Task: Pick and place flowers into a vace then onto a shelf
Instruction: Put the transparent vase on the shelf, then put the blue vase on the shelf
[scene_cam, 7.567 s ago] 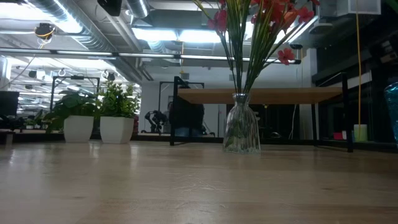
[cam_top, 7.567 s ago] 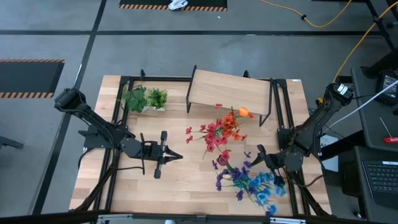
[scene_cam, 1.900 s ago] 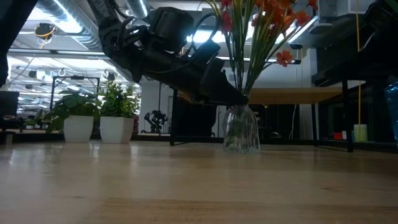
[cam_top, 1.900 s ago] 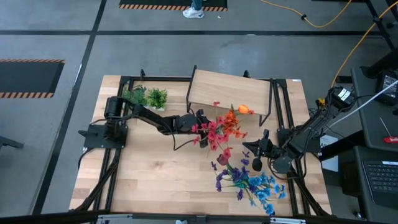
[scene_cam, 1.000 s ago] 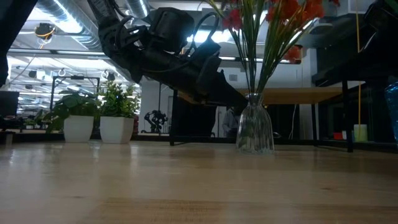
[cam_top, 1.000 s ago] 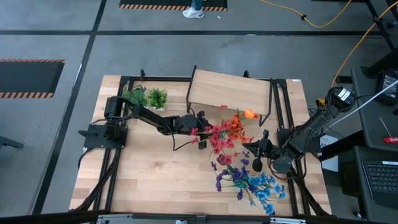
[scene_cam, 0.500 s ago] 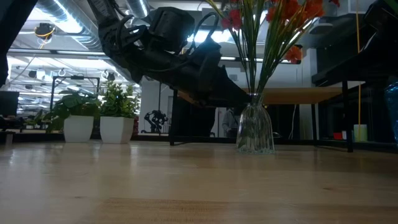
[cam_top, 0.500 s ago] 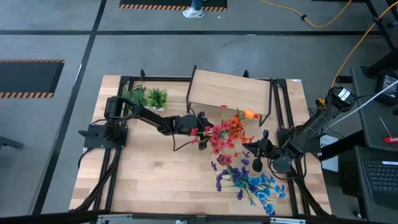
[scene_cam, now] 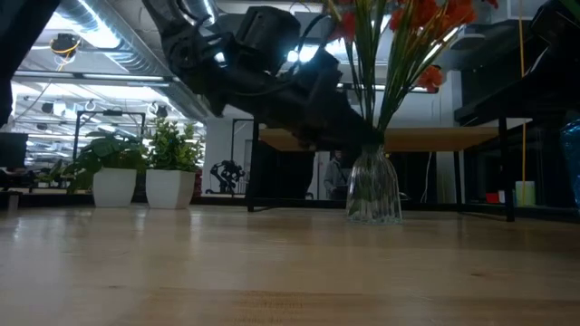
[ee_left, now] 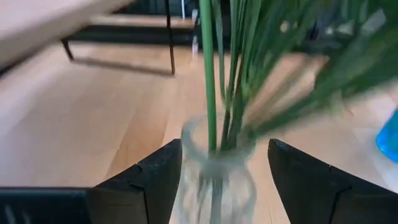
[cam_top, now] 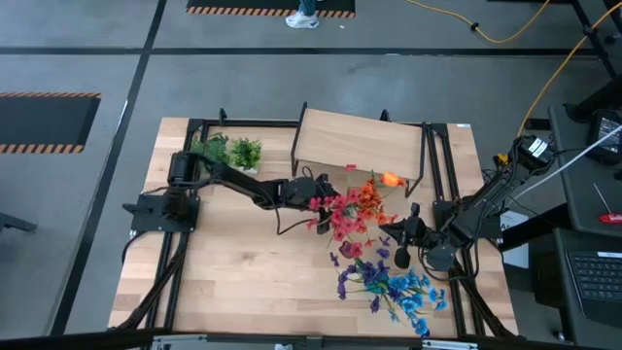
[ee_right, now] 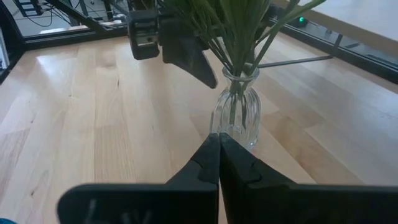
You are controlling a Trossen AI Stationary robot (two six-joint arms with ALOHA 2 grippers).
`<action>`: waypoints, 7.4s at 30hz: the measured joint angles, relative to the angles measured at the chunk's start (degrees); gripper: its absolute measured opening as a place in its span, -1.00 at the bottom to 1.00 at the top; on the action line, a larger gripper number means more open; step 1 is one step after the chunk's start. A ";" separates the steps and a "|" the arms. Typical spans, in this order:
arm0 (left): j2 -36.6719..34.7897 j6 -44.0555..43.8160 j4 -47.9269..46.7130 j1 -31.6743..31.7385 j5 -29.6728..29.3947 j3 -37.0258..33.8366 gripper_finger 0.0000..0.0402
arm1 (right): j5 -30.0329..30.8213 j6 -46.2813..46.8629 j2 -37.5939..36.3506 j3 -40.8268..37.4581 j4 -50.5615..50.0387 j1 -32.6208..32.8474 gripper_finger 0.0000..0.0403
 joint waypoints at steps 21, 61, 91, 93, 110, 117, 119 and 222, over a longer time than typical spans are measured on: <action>3.88 3.84 1.05 0.64 0.09 3.80 0.14 | -0.63 0.12 0.00 0.02 -0.85 0.02 -0.99; -13.81 4.59 -3.62 0.62 -1.11 -7.02 -0.34 | -1.64 -1.76 0.00 0.01 -0.74 0.04 -0.99; -29.02 1.97 -6.25 7.55 -4.18 -10.74 -0.34 | -2.40 -3.02 0.00 0.00 0.19 -0.74 -0.99; -29.02 3.49 -8.10 9.21 -3.81 -8.91 -0.34 | -2.48 -4.23 0.00 0.00 0.18 -1.76 -0.99; -26.00 3.71 -11.46 19.18 -0.87 -0.94 -0.34 | -4.65 -4.43 0.00 0.00 -0.85 -6.56 -0.99; -25.25 4.57 -11.48 21.96 -0.85 -0.57 -0.34 | -4.72 -4.36 0.00 0.00 -0.61 -6.56 -0.99; -24.33 4.49 -10.60 22.92 -0.49 -0.55 -0.34 | -4.72 -4.36 0.00 0.00 -0.61 -6.56 -0.99; -52.47 9.33 -18.48 -13.41 -16.70 -23.87 -0.99 | -36.16 -10.12 -17.97 0.41 -12.38 7.02 -0.99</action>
